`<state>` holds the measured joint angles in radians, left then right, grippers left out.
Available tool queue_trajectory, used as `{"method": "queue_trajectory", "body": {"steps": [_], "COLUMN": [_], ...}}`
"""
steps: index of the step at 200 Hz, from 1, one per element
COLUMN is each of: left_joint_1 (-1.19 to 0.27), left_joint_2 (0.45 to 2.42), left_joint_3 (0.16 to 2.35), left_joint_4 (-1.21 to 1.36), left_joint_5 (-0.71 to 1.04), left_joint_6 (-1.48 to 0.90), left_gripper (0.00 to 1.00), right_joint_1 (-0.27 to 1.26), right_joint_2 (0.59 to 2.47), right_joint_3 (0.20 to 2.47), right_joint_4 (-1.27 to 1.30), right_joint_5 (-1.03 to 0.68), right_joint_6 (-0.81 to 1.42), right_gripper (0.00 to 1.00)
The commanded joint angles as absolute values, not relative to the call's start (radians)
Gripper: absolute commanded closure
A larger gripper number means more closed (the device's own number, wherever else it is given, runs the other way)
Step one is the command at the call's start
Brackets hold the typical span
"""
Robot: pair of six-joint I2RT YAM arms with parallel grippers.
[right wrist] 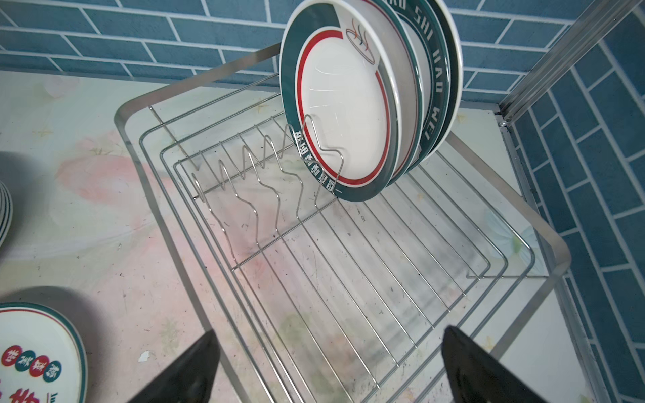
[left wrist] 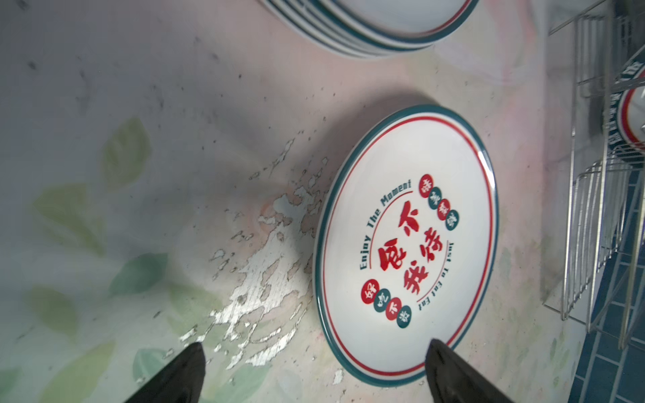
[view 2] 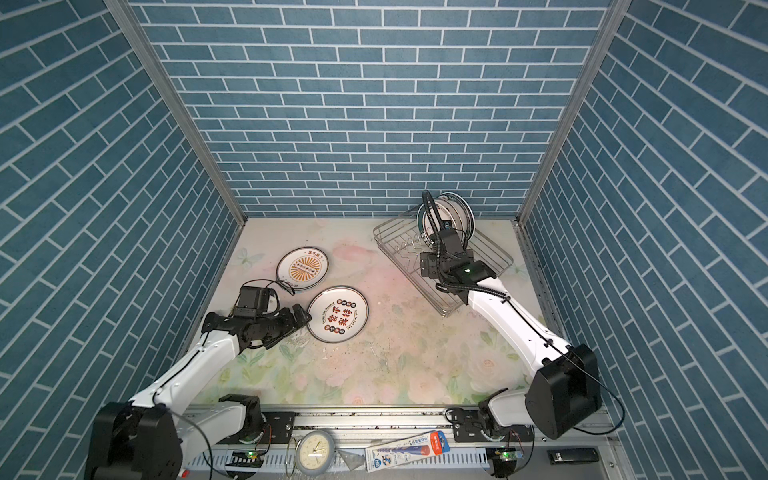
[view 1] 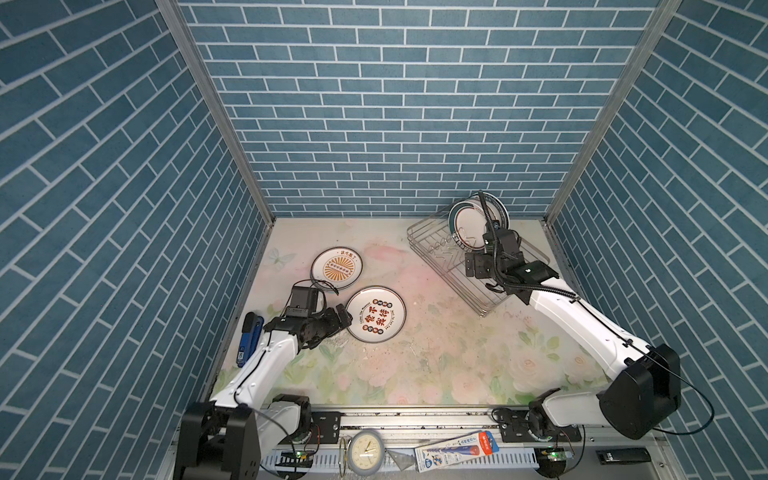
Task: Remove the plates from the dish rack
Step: 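Lower the red-lettered plate flat onto the table beside the sunburst stack with the left gripper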
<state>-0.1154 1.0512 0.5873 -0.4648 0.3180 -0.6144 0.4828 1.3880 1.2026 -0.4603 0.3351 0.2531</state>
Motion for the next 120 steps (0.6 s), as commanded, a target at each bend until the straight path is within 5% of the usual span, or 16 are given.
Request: {"method": "queue_trajectory", "body": {"steps": [1, 120], "left_joint_1": [-0.110, -0.112], "left_joint_2": [1.025, 0.994], "left_joint_3": [0.655, 0.740], "left_joint_4": [-0.545, -0.515], "left_joint_5": [0.273, 0.183], "left_joint_6": [-0.584, -0.602], "left_gripper": [0.01, 0.01], "right_joint_1": [0.422, 0.253], "right_joint_2": [1.459, 1.946], "right_joint_3": [1.327, 1.853], "right_joint_4": [-0.479, -0.638], "right_joint_5": [0.218, 0.052], "right_joint_6": [0.162, -0.095], "right_gripper": [0.01, 0.07]}}
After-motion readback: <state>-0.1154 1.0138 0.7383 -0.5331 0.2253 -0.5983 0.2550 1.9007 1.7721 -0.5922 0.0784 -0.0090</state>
